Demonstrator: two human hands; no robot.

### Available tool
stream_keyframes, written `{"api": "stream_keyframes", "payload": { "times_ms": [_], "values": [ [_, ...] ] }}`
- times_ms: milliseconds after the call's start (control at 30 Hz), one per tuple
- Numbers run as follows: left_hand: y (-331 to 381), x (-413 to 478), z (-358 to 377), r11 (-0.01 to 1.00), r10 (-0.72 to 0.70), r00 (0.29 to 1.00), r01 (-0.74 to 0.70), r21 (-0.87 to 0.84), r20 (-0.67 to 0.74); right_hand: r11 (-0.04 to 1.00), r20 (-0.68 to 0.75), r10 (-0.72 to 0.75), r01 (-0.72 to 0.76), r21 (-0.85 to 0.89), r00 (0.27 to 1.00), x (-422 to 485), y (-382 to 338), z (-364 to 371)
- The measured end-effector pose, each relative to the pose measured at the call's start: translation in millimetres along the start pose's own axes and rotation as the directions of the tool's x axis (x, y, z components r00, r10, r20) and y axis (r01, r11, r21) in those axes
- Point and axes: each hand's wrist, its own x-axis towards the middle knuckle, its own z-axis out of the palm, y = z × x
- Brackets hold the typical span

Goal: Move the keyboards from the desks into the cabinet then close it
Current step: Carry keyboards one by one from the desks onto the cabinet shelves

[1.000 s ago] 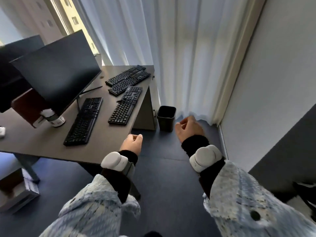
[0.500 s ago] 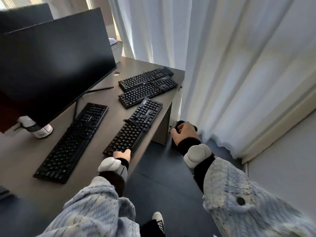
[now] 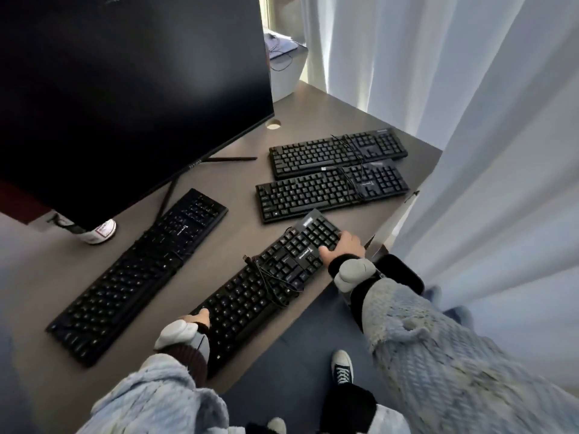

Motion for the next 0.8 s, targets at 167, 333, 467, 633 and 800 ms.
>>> {"api": "stream_keyframes", "payload": {
  "times_ms": [167, 333, 467, 633, 800],
  "values": [
    [24, -4, 16, 0.942, -0.175, 0.982, 0.148, -0.301, -0.065, 0.990, 0.136, -0.027, 0.046, -0.136, 0.990, 70, -1, -2],
    [49, -7, 9, 0.893, -0.304, 0.951, 0.261, -0.368, -0.063, 0.976, 0.107, 0.004, 0.019, -0.216, 0.994, 108, -6, 5],
    [70, -2, 1, 0.868, -0.316, 0.933, 0.210, -0.449, -0.175, 0.982, -0.020, 0.128, -0.129, -0.140, 0.992, 123, -12, 0],
    [133, -11, -14, 0.858, -0.227, 0.898, 0.001, -0.513, -0.378, 0.984, -0.137, 0.177, -0.178, 0.001, 0.975, 144, -14, -29],
    [226, -6, -16, 0.903, 0.004, 0.897, -0.194, -0.384, -0.443, 0.974, -0.207, 0.226, -0.217, 0.065, 0.952, 198, -8, -84]
  ]
}}
